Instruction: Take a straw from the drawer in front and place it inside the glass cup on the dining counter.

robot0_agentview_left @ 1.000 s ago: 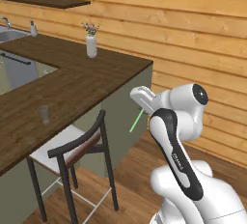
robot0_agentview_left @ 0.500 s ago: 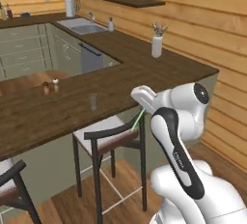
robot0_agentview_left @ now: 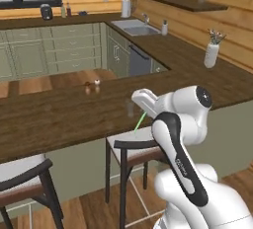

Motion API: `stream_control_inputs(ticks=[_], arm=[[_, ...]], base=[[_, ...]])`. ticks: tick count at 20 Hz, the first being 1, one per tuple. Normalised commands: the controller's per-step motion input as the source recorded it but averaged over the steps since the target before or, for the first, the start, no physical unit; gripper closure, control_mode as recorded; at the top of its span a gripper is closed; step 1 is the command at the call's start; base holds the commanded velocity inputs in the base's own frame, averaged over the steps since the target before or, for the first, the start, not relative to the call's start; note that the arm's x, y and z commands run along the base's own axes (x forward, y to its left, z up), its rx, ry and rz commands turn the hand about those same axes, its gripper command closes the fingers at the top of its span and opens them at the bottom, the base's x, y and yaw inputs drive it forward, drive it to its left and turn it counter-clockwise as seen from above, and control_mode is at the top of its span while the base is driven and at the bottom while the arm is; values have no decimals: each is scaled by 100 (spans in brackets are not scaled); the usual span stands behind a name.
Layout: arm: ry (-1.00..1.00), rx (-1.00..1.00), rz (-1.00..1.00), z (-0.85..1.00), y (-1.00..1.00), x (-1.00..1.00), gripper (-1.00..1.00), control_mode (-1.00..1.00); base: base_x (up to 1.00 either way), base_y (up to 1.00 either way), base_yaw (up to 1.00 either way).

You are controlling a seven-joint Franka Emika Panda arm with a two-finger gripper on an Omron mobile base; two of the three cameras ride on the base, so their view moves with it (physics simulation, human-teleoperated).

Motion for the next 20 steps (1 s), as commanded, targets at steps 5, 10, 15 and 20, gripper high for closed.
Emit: stream_control_inputs(ticks=[5, 10, 15, 20], arm=[[0, 0, 0, 0, 0, 0, 100, 100], [0, 0, 0, 0, 0, 0, 100, 100], [0, 0, 0, 0, 0, 0, 100, 100], [0, 0, 0, 0, 0, 0, 100, 100]], base=[[51, -22, 25], [61, -16, 19], [63, -23, 15], [71, -31, 2]])
